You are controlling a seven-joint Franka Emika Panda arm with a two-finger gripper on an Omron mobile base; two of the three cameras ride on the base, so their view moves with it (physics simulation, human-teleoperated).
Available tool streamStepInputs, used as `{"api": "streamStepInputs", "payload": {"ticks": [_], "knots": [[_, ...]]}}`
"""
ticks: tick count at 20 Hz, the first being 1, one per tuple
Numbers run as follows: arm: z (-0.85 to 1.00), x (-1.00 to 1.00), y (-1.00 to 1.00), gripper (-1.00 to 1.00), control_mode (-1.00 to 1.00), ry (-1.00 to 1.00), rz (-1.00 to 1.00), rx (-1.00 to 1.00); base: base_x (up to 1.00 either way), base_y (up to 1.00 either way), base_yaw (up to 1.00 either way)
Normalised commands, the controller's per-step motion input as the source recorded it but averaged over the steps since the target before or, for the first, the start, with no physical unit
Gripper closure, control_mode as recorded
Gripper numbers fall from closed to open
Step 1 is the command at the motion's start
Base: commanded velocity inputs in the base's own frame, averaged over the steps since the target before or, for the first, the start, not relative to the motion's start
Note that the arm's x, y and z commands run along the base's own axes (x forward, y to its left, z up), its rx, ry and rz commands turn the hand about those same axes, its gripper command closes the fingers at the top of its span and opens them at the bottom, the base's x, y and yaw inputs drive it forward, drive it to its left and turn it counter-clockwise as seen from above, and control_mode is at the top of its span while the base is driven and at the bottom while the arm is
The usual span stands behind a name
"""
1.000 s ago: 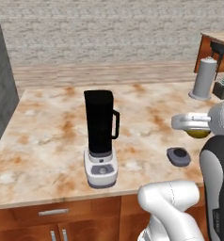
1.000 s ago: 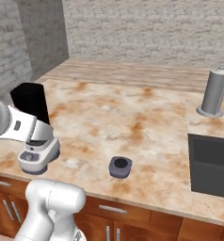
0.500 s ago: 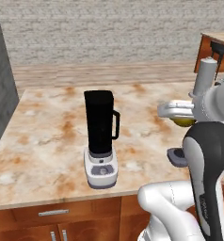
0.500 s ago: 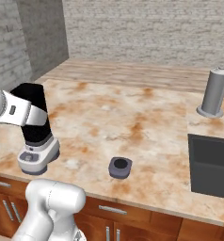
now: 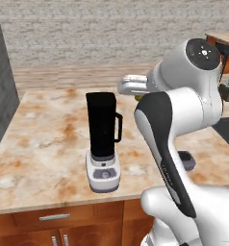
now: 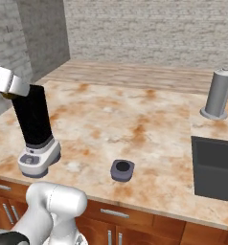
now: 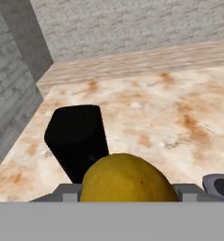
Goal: Grab the lime and lemon from the fridge, place them in the blender, close the lid, and turn on the blender to create a marinade.
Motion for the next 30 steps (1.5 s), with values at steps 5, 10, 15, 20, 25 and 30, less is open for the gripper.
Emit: {"api": "streamStepInputs", "payload": {"ticks": [5,10,15,20,25,30], "knots": [[-0.05,0.7,0.6,1.0,-1.0,0.04,0.09,0.0,0.0,0.0,0.0],[-0.39,0.85,0.38,1.0,-1.0,0.15,0.11,0.0,0.0,0.0,0.0],[-0.53,0.66,0.25,1.0,-1.0,0.19,0.12,0.0,0.0,0.0,0.0],[-0.42,0.41,0.16,1.0,-1.0,0.14,0.09,0.0,0.0,0.0,0.0],[-0.34,0.21,0.0,1.0,-1.0,0.12,0.05,0.0,0.0,0.0,0.0],[-0.23,0.59,0.01,1.0,-1.0,0.02,0.0,0.0,0.0,0.0,0.0]]}}
